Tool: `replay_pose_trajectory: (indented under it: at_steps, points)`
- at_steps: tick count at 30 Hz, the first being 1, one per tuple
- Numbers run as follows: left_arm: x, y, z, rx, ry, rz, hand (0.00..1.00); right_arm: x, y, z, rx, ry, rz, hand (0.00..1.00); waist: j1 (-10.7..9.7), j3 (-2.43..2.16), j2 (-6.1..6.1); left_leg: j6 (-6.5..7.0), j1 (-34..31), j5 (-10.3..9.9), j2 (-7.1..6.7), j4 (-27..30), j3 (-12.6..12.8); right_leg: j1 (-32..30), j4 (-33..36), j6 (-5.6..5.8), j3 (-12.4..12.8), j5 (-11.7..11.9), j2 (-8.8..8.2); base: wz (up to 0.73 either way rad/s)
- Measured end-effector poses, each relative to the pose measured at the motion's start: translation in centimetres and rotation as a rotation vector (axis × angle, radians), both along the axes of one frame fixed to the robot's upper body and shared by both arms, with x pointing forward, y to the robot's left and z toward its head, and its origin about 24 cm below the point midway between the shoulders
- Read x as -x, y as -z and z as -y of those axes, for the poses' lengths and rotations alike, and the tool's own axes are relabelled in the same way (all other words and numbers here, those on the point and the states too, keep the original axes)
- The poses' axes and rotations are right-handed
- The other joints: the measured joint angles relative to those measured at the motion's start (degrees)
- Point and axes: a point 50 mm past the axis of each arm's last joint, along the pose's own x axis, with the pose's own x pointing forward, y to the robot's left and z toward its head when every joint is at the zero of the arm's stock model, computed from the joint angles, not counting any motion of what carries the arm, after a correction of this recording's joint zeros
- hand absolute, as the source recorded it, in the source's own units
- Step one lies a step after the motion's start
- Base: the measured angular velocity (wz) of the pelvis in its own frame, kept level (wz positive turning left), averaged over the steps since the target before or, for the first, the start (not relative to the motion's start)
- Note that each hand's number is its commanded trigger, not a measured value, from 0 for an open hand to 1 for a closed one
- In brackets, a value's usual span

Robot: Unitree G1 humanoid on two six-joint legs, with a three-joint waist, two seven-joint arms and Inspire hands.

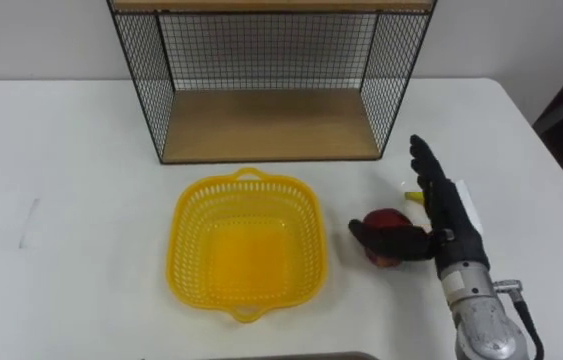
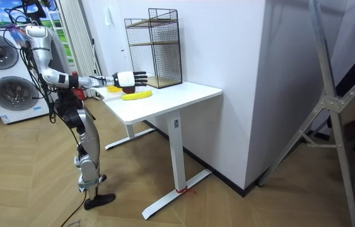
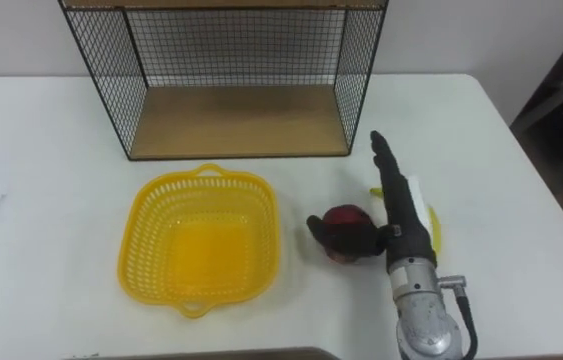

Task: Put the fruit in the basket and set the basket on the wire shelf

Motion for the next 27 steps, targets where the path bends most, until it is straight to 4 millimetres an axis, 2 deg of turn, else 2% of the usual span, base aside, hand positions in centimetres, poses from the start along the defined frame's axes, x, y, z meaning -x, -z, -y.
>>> replay_pose_trajectory:
  at_steps: [16, 19, 24, 27]
  points:
    - [-0.8, -0.1, 0.0, -0.003, 0.005, 0.022, 0.0, 0.6, 0.9, -1.2, -0.043, -0.077, -0.063, 0.0, -0.2, 0.07, 0.33, 0.0, -0.6, 0.0, 0.02, 0.0, -0.1, -0.2, 0.0, -0.03, -0.6, 0.2, 0.0, 0.0]
    - [-1.0, -0.1, 0.0, -0.002, 0.006, 0.03, 0.0, 0.9, 1.9, -0.9, -0.04, -0.078, -0.108, 0.0, -0.2, -0.08, 0.1, 0.0, -0.6, 0.0, 0.01, 0.0, -0.3, -0.2, 0.1, -0.05, -0.7, 0.2, -0.01, 0.0]
    - [-1.0, -0.1, 0.0, -0.003, 0.005, 0.03, 0.0, 0.9, 2.2, -0.9, -0.04, -0.078, -0.119, 0.0, -0.2, -0.41, -0.29, 0.0, -0.5, 0.0, 0.0, 0.1, -0.5, 0.0, 0.1, -0.06, -0.9, 0.2, -0.03, 0.01]
    - [-0.9, -0.1, 0.0, -0.003, 0.004, 0.03, 0.0, 1.0, 2.3, -0.8, -0.039, -0.074, -0.122, 0.0, -0.3, -0.42, -0.37, 0.0, -0.5, 0.0, -0.05, 0.2, -0.8, 0.3, 0.0, -0.05, -1.4, 0.2, -0.13, 0.06]
